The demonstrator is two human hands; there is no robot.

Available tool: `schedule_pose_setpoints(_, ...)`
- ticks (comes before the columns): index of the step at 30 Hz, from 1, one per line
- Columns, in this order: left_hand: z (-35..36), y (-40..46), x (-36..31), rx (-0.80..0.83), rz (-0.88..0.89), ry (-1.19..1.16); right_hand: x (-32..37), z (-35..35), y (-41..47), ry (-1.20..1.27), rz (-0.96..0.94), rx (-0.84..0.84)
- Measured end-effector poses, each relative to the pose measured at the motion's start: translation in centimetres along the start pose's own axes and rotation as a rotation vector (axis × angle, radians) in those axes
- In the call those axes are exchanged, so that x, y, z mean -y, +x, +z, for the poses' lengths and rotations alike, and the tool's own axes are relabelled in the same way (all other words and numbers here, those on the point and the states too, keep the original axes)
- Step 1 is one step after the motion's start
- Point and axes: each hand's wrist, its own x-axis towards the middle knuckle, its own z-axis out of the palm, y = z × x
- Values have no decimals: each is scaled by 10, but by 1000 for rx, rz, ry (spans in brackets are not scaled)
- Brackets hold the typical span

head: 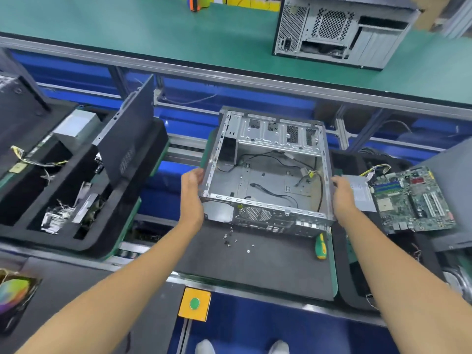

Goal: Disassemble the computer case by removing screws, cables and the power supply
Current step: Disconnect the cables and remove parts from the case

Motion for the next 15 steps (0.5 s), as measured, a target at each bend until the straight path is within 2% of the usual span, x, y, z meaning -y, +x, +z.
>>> schedule_pose_setpoints(2, -3, -29, 25, -216, -11, 66, -19, -10, -12, 310, 124, -60)
schedule_pose_setpoints(3, -6, -44, 41, -246, -25, 186, -32, -14, -19, 411, 127, -147)
schedule_pose_setpoints(5, -14, -70, 79, -90, 2, 461, -61, -11, -43, 498, 85, -384)
schedule_pose_setpoints(7, -21, -86, 107, 154, 97, 712, -89, 6, -75, 402, -8, -571)
schedule_pose_setpoints(8, -22, -88, 114, 241, 157, 812, -105, 20, -91, 355, -51, -554)
schedule_pose_setpoints(10, -19, -88, 118, 348, 241, 921, -140, 48, -120, 210, -138, -368)
schedule_pose_setpoints(13, -9, -87, 118, 441, 304, 1021, -175, 85, -145, -24, -268, -24)
schedule_pose_setpoints(15, -6, -89, 120, 456, 331, 1063, -182, 106, -148, -127, -312, 113)
